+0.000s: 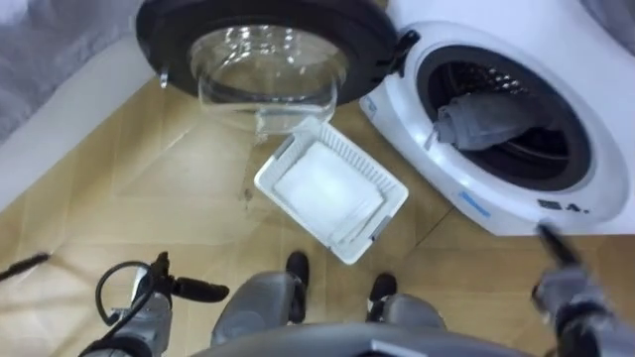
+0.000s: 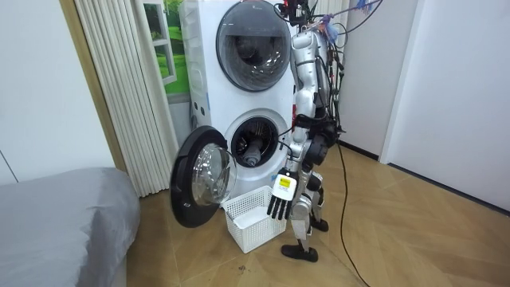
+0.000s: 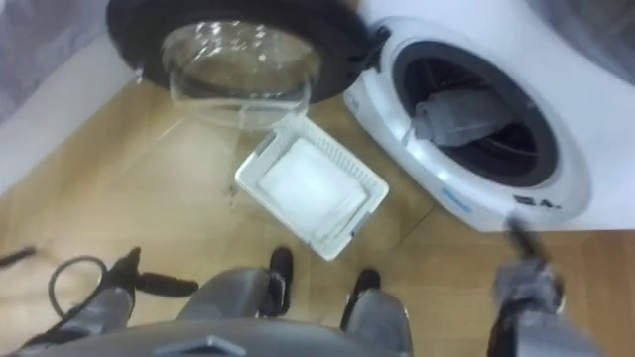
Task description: Put towel into washing machine
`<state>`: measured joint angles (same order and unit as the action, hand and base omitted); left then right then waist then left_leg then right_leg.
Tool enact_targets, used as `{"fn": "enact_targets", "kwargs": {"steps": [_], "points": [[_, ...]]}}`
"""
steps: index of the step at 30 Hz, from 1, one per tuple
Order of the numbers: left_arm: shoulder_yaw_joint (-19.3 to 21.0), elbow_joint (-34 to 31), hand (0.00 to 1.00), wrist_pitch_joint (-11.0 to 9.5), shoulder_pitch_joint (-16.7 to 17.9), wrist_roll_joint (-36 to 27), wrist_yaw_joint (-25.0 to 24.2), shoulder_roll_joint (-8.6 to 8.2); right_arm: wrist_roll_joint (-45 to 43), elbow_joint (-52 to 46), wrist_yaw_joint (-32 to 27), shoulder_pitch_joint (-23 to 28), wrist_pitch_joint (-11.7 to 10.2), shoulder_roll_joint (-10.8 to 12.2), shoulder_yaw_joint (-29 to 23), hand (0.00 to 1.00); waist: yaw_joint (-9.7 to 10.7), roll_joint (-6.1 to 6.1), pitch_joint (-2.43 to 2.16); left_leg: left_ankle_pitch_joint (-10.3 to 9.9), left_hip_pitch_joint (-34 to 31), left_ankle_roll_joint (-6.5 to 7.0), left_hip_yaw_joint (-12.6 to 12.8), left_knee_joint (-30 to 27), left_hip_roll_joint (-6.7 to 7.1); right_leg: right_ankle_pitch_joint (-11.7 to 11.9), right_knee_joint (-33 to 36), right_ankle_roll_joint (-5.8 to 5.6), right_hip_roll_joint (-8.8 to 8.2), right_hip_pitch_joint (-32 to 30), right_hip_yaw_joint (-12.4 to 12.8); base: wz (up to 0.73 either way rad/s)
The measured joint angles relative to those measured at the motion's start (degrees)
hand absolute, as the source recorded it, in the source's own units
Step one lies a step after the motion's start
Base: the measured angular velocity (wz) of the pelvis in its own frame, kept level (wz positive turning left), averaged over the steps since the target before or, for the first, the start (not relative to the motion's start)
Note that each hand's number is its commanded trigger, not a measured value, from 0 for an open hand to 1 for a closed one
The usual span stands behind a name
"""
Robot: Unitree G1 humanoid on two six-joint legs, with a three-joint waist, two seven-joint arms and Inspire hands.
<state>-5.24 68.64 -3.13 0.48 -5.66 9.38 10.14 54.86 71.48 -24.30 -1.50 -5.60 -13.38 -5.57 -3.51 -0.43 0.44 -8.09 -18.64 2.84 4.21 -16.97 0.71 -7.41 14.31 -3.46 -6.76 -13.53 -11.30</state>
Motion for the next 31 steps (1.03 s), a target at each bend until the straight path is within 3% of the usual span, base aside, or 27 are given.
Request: {"fn": "enact_targets", "kwargs": {"steps": [6,13,18,22,23,31], "points": [[0.25,-0.35,0.0,-0.7,2.08,-1.57,-1.25,-0.28,-17.38,1.98,4.57,2.75,1.06,1.36,6.45,0.0,1.42,0.33,-0.26,-0.17,5.56,-1.02,1.21,3.03,-0.86,0.19,-2.36,0.6,0.94,4.56,-0.33,-0.16],[3.12,-0.39,0.0,-0.56,6.51,-1.56,-2.26,-0.71,-28.46,2.05,10.46,4.1,2.82,3.66,8.77,0.0,1.71,-0.15,-0.38,-0.09,10.05,-1.46,1.47,5.05,-0.85,-0.1,-4.8,0.86,1.29,8.95,-0.18,-0.01],[7.03,0.11,0.0,1.45,8.22,-0.32,-3.28,-0.74,-36.51,2.65,15.38,4.98,4.42,4.21,8.96,0.0,1.65,-0.82,-0.13,-0.25,12.41,-1.73,1.08,6.28,-0.78,-0.27,-5.87,0.75,1.34,11.45,-1.0,0.04],[7.08,0.08,0.0,2.62,7.97,-0.46,-3.72,-1.1,-37.83,3.28,17.22,4.98,4.5,4.2,9.03,0.0,1.77,-0.85,0.0,-0.34,12.75,-1.82,0.75,6.36,-0.82,-0.27,-5.86,0.75,1.4,11.89,-1.33,0.04],[7.11,0.02,0.0,3.05,7.95,-0.41,-3.87,-1.25,-38.03,3.18,18.02,5.07,4.64,4.16,8.93,0.0,1.78,-0.82,0.3,-0.41,13.41,-1.85,0.75,6.51,-0.86,-0.28,-5.86,0.75,1.45,12.51,-1.27,0.0],[8.59,-1.18,0.0,5.9,7.11,0.17,-5.45,-1.45,-40.84,2.0,22.74,4.94,8.03,3.51,8.67,0.0,1.81,-0.77,0.26,-1.09,15.44,-2.05,0.48,6.08,-1.08,-0.32,-6.23,0.69,1.74,14.9,-1.19,0.0]]}}
